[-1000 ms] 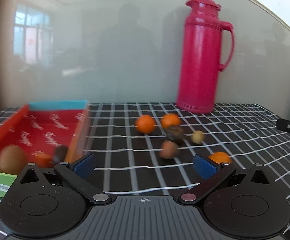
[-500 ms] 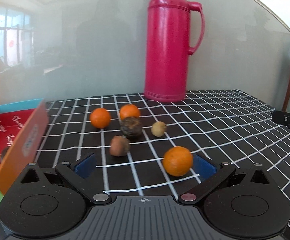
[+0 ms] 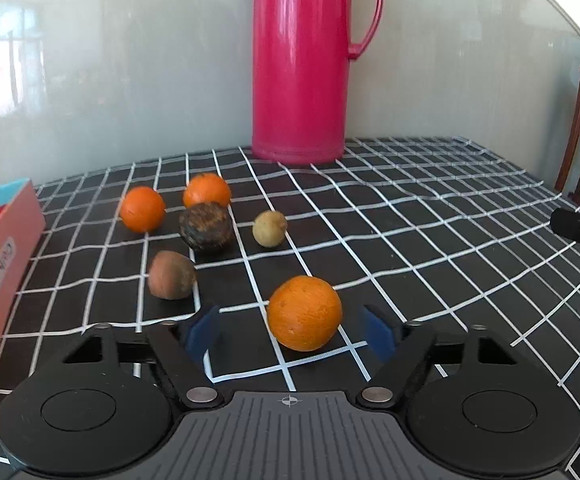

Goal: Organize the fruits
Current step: 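Move the left tool to the orange mandarin and grasp it, then carry the mandarin into the box and open the left tool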

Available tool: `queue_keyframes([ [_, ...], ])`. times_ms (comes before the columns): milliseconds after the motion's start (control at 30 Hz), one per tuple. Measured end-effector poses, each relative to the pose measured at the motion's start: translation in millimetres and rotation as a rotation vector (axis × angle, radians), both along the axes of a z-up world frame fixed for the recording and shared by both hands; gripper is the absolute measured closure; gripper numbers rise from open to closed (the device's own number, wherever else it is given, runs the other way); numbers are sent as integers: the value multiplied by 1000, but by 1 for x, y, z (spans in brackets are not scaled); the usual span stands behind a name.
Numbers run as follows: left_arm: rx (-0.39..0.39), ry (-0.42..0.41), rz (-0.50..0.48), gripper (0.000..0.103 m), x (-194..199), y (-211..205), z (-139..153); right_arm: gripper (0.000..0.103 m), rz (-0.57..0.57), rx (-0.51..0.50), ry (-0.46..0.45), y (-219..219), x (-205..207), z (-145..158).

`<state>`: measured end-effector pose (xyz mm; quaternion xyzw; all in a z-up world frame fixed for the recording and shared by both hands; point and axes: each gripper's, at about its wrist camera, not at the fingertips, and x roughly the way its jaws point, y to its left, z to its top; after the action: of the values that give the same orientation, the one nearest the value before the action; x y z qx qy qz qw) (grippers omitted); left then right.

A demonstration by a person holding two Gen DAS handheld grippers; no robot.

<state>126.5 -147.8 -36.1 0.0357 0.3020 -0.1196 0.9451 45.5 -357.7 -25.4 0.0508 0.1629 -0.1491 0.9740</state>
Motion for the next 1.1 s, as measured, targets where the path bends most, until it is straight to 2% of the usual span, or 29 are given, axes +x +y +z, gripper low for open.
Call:
queue_keyframes([
  [67, 11, 15, -1, 32, 4, -3, -1, 16, 0, 0, 2, 0, 1, 0],
  [100, 13, 12, -1, 37, 3, -4, -3, 16, -1, -1, 3, 0, 2, -1],
  [200, 7, 0, -8, 64, 1, -5, -2, 15, -5, 1, 15, -1, 5, -3],
  [367, -10, -18, -13, 64, -3, -1, 0, 15, -47, 31, 50, -6, 13, -7],
  [600, -2, -71, -18, 64, -16, 7, 10, 15, -25, 32, 52, 4, 15, -6],
  [833, -1, -137, 30, 64, -32, 41, 25, 15, 28, 41, 34, 25, 22, 1],
  [1100, 0, -172, 112, 64, -43, 96, 38, 15, 108, 27, 27, 67, 37, 9],
])
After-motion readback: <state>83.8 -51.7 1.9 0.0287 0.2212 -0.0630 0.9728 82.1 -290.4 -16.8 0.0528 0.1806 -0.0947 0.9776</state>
